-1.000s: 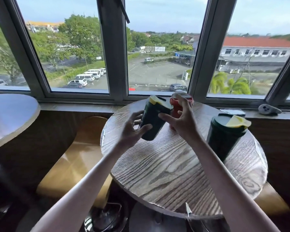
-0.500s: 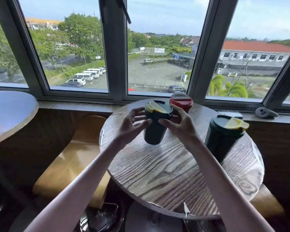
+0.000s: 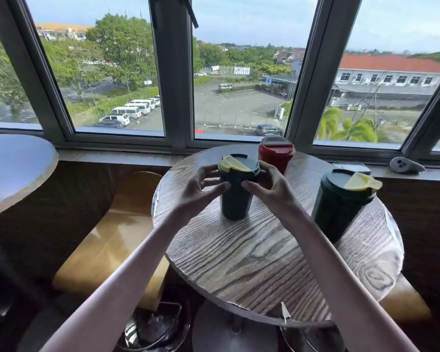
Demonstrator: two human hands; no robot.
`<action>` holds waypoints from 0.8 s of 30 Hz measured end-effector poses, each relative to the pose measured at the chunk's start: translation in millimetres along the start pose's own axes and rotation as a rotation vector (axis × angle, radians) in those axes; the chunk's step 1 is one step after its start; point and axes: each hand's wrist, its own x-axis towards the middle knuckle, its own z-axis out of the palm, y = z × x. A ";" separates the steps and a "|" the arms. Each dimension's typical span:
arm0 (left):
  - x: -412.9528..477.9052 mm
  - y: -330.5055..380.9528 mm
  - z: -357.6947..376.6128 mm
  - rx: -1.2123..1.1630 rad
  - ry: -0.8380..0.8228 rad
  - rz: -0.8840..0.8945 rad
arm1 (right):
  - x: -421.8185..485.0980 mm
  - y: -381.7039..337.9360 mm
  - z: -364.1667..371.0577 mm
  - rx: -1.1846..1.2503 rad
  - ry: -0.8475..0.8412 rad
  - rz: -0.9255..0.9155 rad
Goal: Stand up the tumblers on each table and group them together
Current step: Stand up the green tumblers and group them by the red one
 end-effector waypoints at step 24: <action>27.0 63.3 7.8 0.726 -0.126 0.080 | -29.6 -66.2 -159.6 -1.109 -0.161 0.198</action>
